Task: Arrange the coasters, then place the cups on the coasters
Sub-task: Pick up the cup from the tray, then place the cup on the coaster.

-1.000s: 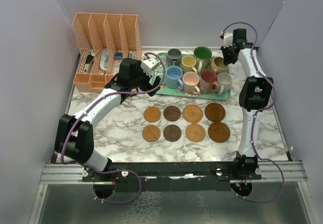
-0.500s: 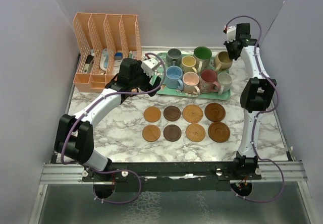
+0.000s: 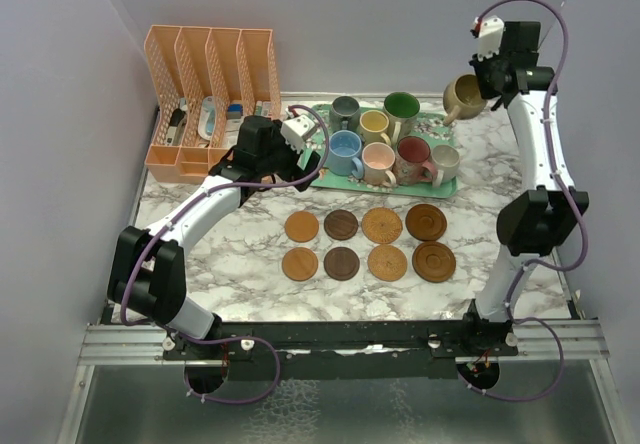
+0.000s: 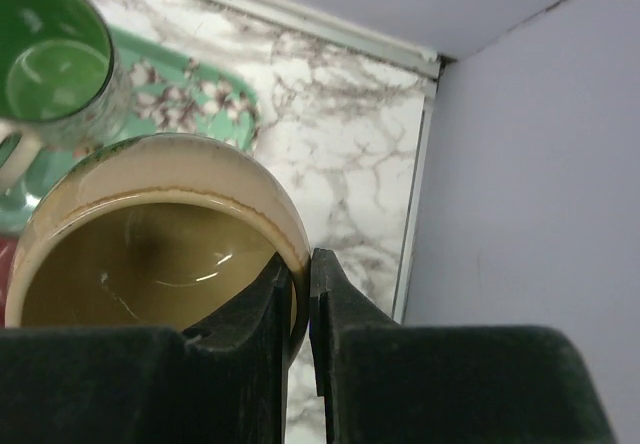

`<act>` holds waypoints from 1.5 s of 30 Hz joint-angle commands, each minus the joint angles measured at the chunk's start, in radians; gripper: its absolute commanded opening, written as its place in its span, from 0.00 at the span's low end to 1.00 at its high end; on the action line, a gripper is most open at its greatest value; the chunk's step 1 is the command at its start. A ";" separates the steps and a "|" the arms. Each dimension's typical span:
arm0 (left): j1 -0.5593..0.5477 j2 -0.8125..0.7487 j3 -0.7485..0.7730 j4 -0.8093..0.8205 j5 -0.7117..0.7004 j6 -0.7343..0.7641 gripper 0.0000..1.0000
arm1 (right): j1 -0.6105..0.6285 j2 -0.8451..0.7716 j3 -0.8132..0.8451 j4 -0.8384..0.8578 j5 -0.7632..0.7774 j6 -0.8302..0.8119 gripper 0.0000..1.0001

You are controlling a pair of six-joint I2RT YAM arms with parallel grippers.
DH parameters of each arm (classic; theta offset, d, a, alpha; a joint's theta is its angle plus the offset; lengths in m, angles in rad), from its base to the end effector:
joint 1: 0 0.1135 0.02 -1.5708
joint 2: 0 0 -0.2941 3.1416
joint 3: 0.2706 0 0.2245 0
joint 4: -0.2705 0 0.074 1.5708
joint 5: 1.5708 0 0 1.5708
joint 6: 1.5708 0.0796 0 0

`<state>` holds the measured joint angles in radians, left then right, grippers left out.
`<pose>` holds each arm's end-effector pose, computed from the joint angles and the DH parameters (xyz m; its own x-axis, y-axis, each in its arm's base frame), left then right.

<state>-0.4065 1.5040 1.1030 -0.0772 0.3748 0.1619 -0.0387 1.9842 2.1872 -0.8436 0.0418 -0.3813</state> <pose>0.3140 -0.1669 0.3096 -0.3096 0.2966 -0.9034 0.7259 0.6874 -0.0231 0.4606 -0.0212 0.3935 -0.5811 -0.3496 -0.7349 -0.1552 0.9341 -0.3216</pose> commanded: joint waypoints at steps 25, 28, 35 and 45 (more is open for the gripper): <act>-0.042 0.001 -0.012 0.026 -0.009 -0.017 0.99 | 0.050 -0.660 -1.033 0.158 -0.104 0.176 0.01; -0.042 -0.003 -0.016 0.027 -0.015 -0.013 0.99 | 0.063 -0.650 -1.065 0.185 -0.085 0.188 0.01; -0.043 -0.001 -0.017 0.028 -0.024 -0.007 0.99 | 0.091 -0.624 -1.100 0.232 -0.060 0.207 0.01; -0.045 0.002 -0.024 0.030 -0.032 0.001 0.99 | 0.109 -0.612 -1.143 0.244 -0.045 0.194 0.01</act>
<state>-0.4473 1.5043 1.0962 -0.0753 0.3618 0.1501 0.0650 1.3895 1.0637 -0.6720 -0.0143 -0.2031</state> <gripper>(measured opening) 0.989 0.104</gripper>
